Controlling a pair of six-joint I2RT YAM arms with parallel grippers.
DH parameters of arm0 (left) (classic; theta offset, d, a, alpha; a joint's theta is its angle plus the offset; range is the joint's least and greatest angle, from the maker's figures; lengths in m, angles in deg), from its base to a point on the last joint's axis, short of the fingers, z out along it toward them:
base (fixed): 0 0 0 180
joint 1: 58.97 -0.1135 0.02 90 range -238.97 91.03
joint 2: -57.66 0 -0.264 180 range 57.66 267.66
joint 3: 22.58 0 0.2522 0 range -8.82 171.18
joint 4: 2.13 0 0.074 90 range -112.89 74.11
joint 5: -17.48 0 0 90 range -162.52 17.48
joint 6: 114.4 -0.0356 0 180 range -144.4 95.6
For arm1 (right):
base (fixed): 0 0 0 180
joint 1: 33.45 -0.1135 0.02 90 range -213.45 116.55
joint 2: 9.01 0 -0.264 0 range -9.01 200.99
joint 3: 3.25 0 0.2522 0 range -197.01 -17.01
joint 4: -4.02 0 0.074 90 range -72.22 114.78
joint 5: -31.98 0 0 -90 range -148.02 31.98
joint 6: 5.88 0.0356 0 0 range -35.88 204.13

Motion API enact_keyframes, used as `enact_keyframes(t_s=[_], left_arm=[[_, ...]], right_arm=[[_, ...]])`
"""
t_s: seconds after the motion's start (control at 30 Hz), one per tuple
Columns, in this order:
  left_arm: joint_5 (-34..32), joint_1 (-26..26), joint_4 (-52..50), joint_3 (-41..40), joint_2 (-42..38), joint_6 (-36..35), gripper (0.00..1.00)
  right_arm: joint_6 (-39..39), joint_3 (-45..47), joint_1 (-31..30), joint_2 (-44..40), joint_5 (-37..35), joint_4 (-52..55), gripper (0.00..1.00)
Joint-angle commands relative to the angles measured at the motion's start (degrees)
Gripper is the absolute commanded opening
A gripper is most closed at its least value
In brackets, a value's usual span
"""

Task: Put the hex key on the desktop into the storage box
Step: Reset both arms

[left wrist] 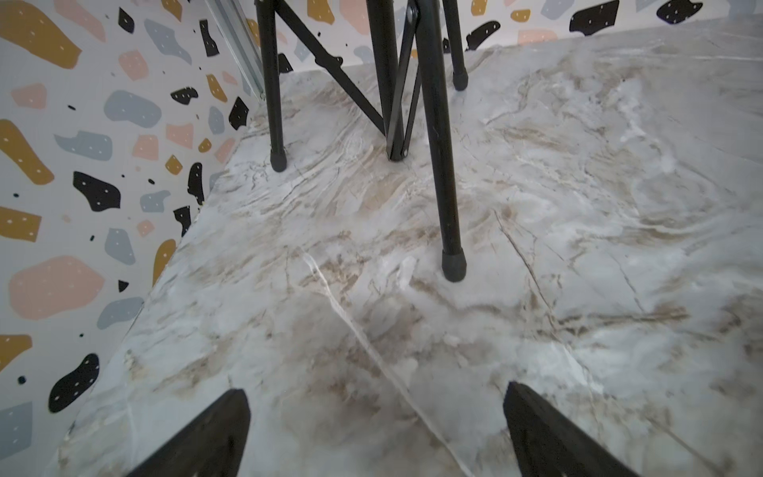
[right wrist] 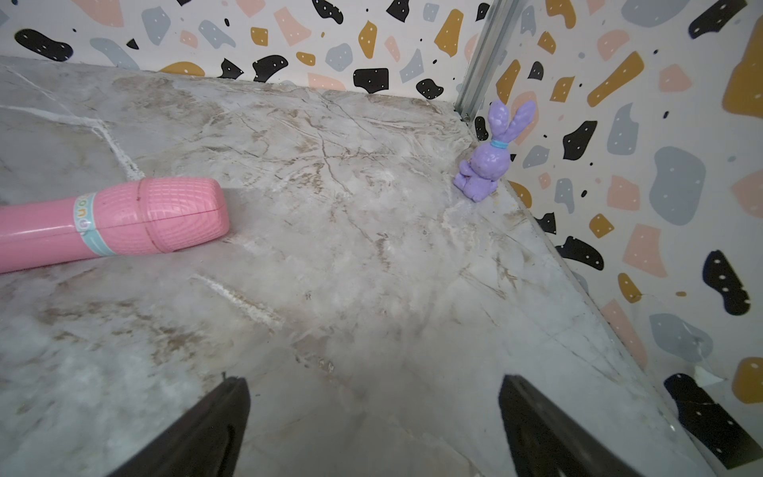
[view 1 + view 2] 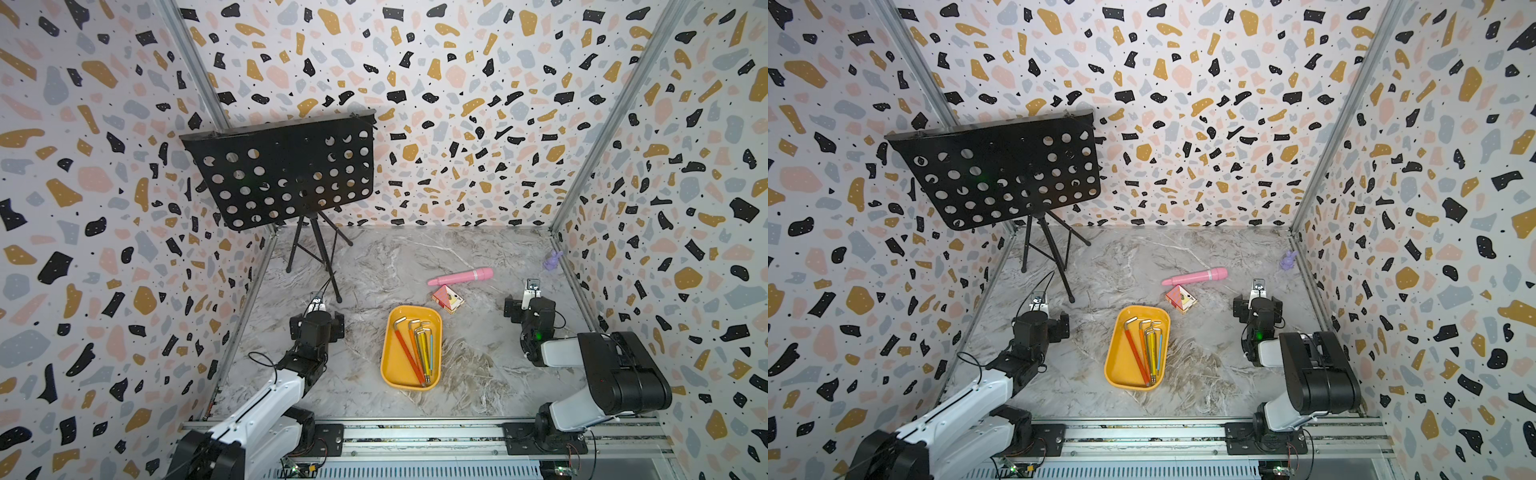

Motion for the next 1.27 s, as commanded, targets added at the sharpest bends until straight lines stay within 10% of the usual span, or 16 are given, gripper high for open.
enact_keyframes(t_s=[0.0, 0.27, 0.53, 1.23], left_arm=[[-5.1, 0.0, 27.1, -3.9, 6.7, -5.1, 1.00], [0.4, 0.3, 57.6, -7.0, 29.1, -13.7, 1.00], [3.5, -8.0, 31.1, 1.3, 22.4, -2.5, 1.00], [5.9, -8.5, 30.8, 1.7, 22.7, -3.5, 1.00]], right_arm=[[0.5, -0.3, 0.0, -0.7, 0.3, 0.1, 1.00], [0.5, -0.2, 0.0, -0.7, 0.3, 0.1, 1.00], [0.5, -0.2, 0.0, -0.7, 0.2, 0.0, 1.00], [0.5, -0.2, 0.0, -0.7, 0.3, 0.1, 1.00]])
